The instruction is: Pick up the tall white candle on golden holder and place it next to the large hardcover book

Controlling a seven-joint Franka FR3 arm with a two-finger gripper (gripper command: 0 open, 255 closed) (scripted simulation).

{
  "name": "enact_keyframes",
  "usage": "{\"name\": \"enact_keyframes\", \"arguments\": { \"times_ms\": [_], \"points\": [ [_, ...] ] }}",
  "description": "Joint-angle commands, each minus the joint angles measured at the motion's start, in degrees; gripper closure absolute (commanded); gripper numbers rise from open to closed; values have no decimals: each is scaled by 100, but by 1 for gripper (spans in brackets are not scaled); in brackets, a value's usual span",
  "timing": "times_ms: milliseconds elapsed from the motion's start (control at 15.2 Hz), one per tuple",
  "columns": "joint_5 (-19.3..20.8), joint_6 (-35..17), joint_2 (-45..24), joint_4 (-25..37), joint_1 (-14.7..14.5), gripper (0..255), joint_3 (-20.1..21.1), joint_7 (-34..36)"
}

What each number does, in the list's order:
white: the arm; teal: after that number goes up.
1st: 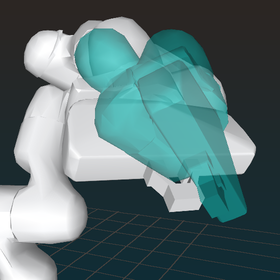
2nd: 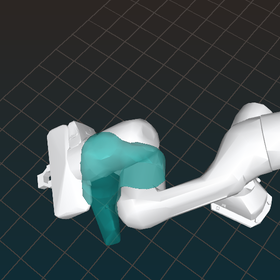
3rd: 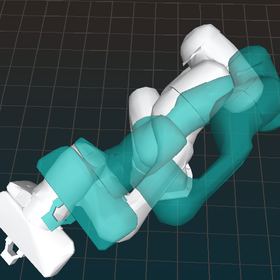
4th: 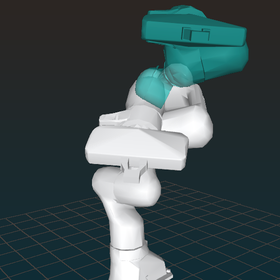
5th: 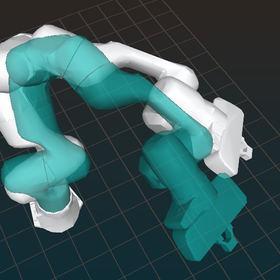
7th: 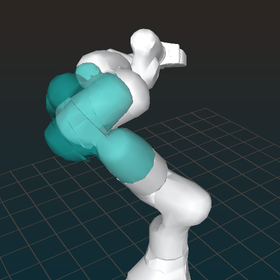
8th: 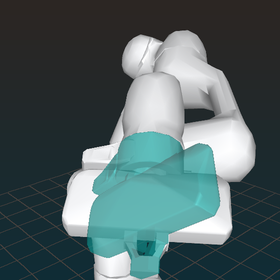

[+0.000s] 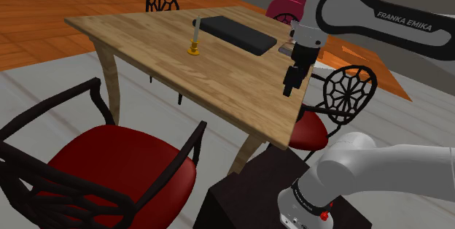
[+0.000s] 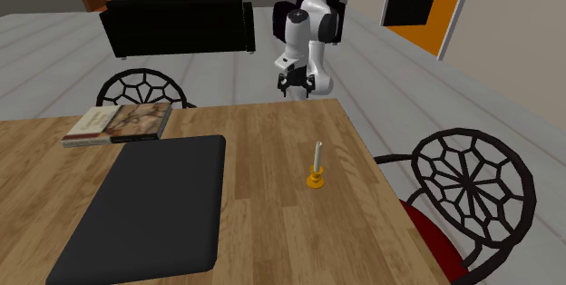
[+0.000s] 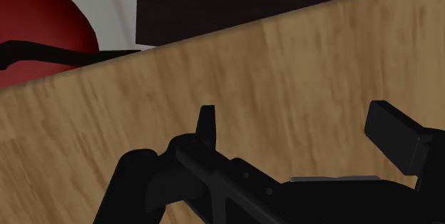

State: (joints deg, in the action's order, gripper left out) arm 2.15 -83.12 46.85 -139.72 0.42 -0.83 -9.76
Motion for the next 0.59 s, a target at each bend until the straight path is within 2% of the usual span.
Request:
{"name": "enact_keyframes", "arguments": {
  "times_ms": [0, 528],
  "points": [
    [0, 0, 0, 0, 0, 0, 0, 0],
    [-390, -1416, -987, 420, -23, 0, 589, 1003]
  ]
}}
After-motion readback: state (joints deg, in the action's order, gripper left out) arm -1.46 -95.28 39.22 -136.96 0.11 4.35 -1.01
